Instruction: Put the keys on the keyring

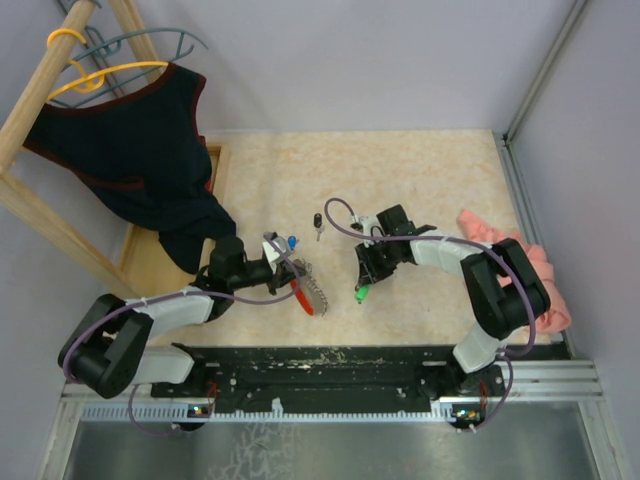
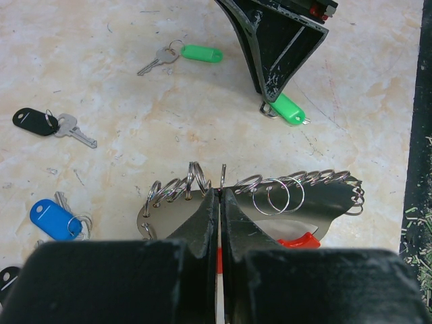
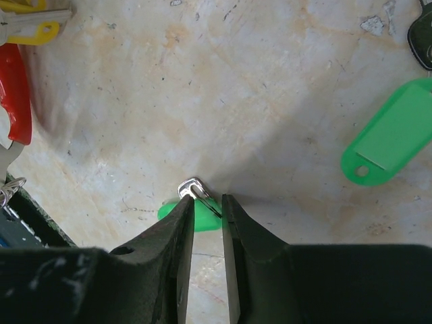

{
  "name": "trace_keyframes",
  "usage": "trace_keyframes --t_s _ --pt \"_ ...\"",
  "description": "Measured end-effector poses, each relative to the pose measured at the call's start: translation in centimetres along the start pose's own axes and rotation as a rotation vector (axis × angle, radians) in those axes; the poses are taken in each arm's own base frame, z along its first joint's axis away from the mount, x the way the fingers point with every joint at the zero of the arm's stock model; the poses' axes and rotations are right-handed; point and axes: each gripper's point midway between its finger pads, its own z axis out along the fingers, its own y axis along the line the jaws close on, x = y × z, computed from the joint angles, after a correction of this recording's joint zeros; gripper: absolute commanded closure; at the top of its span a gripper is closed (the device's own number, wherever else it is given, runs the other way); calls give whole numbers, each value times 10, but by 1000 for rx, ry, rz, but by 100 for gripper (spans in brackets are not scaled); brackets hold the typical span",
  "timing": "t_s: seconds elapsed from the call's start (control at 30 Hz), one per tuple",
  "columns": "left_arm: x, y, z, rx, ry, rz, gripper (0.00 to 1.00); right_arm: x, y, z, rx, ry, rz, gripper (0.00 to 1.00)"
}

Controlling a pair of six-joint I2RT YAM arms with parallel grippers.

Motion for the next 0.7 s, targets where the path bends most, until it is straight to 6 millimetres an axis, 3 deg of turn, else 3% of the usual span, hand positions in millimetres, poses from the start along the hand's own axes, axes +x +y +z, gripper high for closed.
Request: trace_keyframes --t_s 0.37,0.7 --pt "0 0 0 1 0 0 99 2 1 0 -3 7 3 99" --pt "0 -2 0 14 -2 0 99 -7 5 -11 29 -30 -35 100"
